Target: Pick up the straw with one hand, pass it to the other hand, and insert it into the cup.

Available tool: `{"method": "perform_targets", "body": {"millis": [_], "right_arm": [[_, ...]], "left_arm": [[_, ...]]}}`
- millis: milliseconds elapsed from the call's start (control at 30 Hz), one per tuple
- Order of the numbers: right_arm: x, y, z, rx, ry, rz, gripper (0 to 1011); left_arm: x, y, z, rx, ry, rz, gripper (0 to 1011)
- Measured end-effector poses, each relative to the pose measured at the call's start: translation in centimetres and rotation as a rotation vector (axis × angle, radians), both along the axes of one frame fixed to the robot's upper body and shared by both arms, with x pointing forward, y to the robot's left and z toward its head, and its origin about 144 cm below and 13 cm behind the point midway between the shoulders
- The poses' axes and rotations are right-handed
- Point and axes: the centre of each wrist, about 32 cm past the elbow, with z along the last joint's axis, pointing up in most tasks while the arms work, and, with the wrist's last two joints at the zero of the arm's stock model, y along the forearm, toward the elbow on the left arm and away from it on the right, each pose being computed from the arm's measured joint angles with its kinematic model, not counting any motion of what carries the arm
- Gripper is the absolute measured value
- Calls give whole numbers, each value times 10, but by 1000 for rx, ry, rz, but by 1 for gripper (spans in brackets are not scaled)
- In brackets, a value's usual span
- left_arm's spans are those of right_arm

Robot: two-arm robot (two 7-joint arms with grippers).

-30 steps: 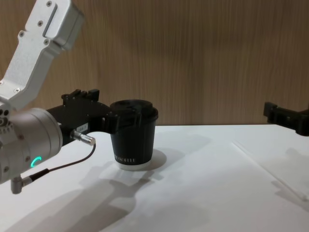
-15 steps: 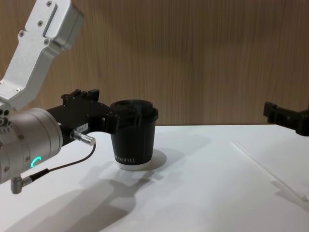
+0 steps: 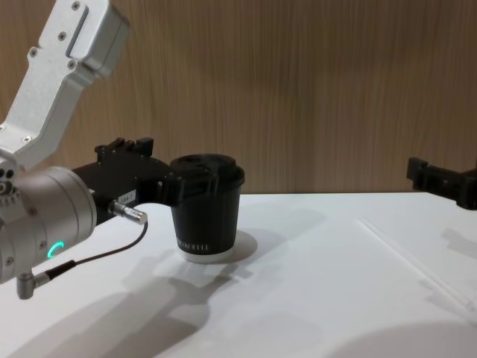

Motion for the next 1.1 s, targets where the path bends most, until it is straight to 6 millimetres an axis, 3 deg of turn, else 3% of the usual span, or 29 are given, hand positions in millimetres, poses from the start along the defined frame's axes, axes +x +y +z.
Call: {"method": "perform_targets", "body": {"millis": [1100], "right_arm": [[8,-16,13,-135,159,15,1001]], "left_arm": [[0,0,0,0,0,0,1003]]}}
